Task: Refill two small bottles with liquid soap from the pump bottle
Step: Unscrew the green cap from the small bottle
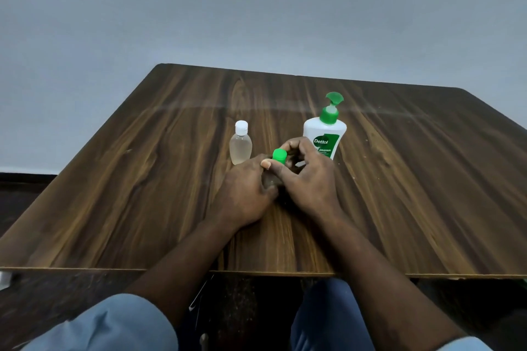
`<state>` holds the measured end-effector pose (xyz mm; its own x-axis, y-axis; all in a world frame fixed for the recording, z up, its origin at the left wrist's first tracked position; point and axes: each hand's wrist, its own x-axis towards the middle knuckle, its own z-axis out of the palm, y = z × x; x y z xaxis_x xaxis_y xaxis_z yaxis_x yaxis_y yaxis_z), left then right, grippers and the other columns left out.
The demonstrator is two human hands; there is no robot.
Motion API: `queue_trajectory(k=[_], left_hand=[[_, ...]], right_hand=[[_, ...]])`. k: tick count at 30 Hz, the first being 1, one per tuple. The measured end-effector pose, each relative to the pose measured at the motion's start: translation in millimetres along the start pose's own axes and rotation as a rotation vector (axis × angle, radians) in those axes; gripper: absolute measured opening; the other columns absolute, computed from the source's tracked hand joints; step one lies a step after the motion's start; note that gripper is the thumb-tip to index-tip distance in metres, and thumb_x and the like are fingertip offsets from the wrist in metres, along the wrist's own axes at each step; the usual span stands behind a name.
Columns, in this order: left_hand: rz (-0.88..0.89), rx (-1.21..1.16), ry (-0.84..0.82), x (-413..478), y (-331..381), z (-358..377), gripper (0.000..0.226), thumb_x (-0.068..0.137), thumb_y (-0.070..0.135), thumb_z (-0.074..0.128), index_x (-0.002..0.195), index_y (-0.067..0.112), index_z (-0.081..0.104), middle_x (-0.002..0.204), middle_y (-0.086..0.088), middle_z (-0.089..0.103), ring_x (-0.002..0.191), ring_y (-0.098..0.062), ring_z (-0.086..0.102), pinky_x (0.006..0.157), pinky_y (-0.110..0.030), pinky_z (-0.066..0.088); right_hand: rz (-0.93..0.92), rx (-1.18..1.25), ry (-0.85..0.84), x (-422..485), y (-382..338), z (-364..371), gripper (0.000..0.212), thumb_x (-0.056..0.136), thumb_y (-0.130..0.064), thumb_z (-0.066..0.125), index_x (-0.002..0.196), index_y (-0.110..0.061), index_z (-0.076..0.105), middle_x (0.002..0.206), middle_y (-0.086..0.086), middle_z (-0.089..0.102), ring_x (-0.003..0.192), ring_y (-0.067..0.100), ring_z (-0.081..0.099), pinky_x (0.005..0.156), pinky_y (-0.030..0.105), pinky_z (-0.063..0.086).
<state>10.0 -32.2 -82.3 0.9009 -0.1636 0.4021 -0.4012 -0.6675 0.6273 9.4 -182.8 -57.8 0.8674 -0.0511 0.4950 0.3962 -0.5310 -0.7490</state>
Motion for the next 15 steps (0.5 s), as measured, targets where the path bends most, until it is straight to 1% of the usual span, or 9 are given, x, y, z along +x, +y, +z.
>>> queue_trajectory(k=[1,3,5,8,9,11,13,15], left_hand=[[0.001,0.002,0.000,-0.1,-0.8,0.5,0.025,0.084,0.024,0.073,0.108,0.028,0.064,0.083,0.020,0.058,0.074,0.009,0.055,0.062,-0.007,0.038],[0.005,0.005,-0.001,0.4,-1.7,0.2,0.029,0.083,0.025,0.073,0.111,0.027,0.065,0.088,0.018,0.062,0.075,0.004,0.056,0.062,-0.008,0.036],[0.013,0.017,-0.004,0.2,-2.1,0.2,0.032,0.083,0.027,0.074,0.114,0.027,0.065,0.093,0.017,0.064,0.079,-0.001,0.057,0.063,-0.008,0.035],[0.021,0.014,0.010,1.4,-3.1,0.5,0.030,0.084,0.026,0.074,0.113,0.026,0.065,0.090,0.017,0.062,0.078,-0.002,0.056,0.064,-0.009,0.035],[0.020,0.015,0.009,1.7,-2.6,0.7,0.028,0.084,0.025,0.073,0.111,0.025,0.064,0.088,0.016,0.062,0.076,-0.002,0.056,0.063,-0.013,0.036],[0.022,0.007,0.007,1.8,-2.3,0.7,0.025,0.085,0.024,0.073,0.108,0.024,0.064,0.081,0.015,0.060,0.073,-0.003,0.057,0.062,-0.017,0.038],[0.026,0.009,0.004,1.7,-1.4,0.4,0.024,0.086,0.022,0.073,0.108,0.022,0.064,0.076,0.017,0.056,0.071,0.000,0.056,0.061,-0.015,0.037],[0.026,0.012,0.006,1.8,-0.4,-0.4,0.023,0.086,0.021,0.073,0.107,0.022,0.064,0.078,0.018,0.055,0.073,0.001,0.056,0.061,-0.013,0.036]], right_hand=[[-0.003,0.021,0.007,-0.7,2.7,1.8,0.034,0.079,-0.039,0.091,0.097,-0.024,0.066,0.082,-0.010,0.070,0.075,0.008,0.065,0.068,0.013,0.050],[0.003,0.071,0.030,-2.5,6.9,4.5,0.031,0.081,-0.036,0.090,0.097,-0.023,0.067,0.080,-0.009,0.067,0.074,0.010,0.064,0.069,0.014,0.049],[0.011,0.115,0.036,-3.7,10.5,7.1,0.028,0.082,-0.035,0.089,0.096,-0.023,0.068,0.084,-0.006,0.070,0.077,0.010,0.065,0.071,0.013,0.048],[-0.009,0.138,0.034,-1.4,12.0,9.6,0.025,0.083,-0.034,0.087,0.095,-0.021,0.068,0.090,-0.007,0.073,0.082,0.009,0.067,0.072,0.011,0.047],[-0.020,0.140,0.033,-0.8,11.9,9.8,0.025,0.084,-0.034,0.086,0.095,-0.020,0.069,0.091,-0.007,0.074,0.082,0.009,0.067,0.072,0.011,0.047],[-0.039,0.142,0.040,-0.6,12.0,10.2,0.024,0.084,-0.035,0.084,0.094,-0.019,0.069,0.090,-0.008,0.073,0.081,0.011,0.067,0.071,0.015,0.049],[-0.048,0.132,0.049,-1.4,12.4,11.1,0.024,0.084,-0.038,0.081,0.094,-0.020,0.069,0.089,-0.009,0.072,0.081,0.013,0.068,0.070,0.021,0.053],[-0.055,0.127,0.056,-2.0,12.6,11.8,0.023,0.085,-0.038,0.080,0.094,-0.021,0.068,0.088,-0.010,0.071,0.081,0.015,0.068,0.071,0.027,0.055]])
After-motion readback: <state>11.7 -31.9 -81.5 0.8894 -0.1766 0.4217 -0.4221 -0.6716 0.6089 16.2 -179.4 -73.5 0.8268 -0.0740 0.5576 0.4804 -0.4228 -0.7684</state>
